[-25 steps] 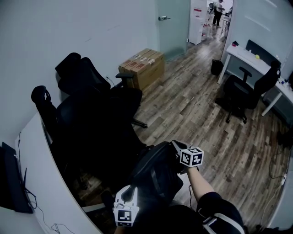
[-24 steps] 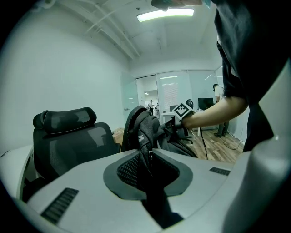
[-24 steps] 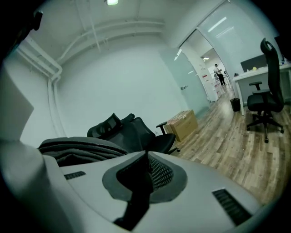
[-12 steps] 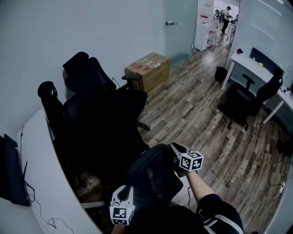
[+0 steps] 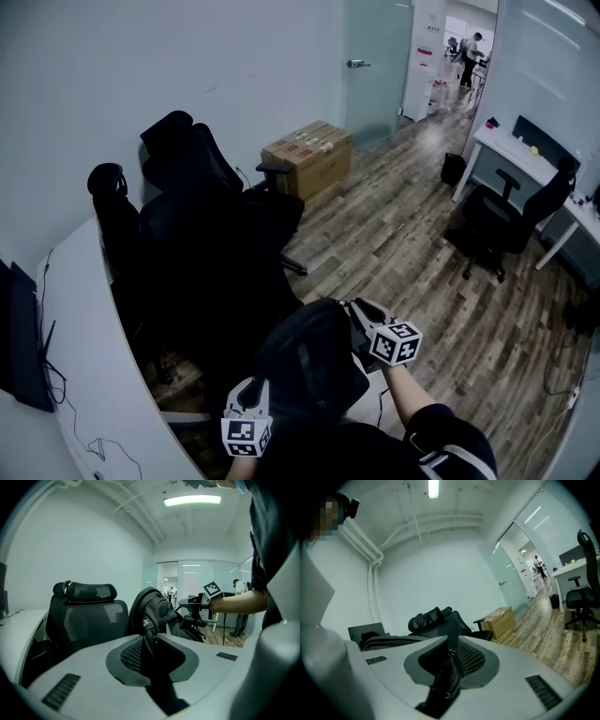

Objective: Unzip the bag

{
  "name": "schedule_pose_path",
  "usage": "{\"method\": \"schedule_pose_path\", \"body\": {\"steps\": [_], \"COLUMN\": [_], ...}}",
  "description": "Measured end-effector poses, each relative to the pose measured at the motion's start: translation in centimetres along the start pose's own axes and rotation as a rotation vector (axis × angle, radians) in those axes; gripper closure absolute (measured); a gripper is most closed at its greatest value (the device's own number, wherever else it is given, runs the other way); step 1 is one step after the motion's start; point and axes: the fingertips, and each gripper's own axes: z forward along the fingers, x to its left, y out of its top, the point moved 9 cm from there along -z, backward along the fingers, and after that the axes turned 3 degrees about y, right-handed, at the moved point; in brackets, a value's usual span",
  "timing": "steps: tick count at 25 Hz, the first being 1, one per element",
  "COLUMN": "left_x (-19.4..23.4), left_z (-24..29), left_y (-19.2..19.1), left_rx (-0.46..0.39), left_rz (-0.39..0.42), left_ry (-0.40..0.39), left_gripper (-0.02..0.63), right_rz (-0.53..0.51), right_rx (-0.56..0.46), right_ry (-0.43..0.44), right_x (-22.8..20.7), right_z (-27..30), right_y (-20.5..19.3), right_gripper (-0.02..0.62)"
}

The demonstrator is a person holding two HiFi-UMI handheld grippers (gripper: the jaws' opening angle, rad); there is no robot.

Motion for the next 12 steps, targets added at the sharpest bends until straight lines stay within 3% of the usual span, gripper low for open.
{"method": "schedule_pose_path", "body": {"steps": [12], "left_x": [-1.1], "left_z": [-1.9], "left_y": [-1.0], "left_rx": [-0.003], "left_rz": [0.001], "left_ry": [0.058], "left_gripper": [0.541], "right_rz": [-0.088], "right_rx": [-0.059], "right_ry": [0.107], "right_x": [6.6], "right_z": [-6.1], "right_y": [-0.8], "right_gripper": [0.546]}}
